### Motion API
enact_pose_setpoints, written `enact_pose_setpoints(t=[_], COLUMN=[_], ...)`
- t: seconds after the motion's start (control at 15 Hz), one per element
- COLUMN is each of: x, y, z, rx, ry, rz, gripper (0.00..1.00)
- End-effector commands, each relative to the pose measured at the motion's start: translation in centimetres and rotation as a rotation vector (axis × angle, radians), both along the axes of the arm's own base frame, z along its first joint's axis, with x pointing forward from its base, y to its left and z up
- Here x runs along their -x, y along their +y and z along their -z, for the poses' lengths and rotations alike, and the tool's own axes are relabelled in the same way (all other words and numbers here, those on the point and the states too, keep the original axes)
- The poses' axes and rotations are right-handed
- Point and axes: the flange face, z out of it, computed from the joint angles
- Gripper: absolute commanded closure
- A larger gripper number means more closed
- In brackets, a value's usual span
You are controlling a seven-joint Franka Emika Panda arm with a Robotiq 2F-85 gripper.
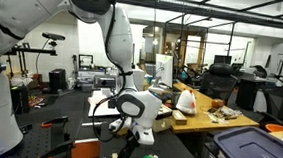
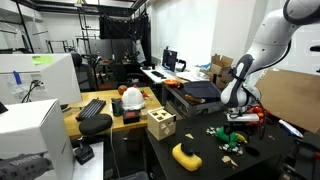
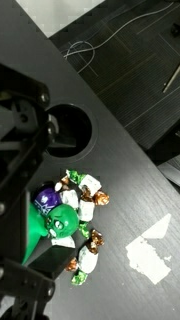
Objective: Put one of the candies in the orange bowl
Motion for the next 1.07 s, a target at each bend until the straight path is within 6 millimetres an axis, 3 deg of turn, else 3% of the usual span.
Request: enact_pose_setpoints(t=[0.0,0.53,1.0], x=[-0.3,0.0,-1.4], y=[0.5,1.2,1.0], z=[1.3,2.0,1.8], rx=[0.026,0.002,0.035], ry=[0.015,0.027,-0.018], rz=[0.007,-0.026,-0.022], gripper=[0.00,0.00,0.00])
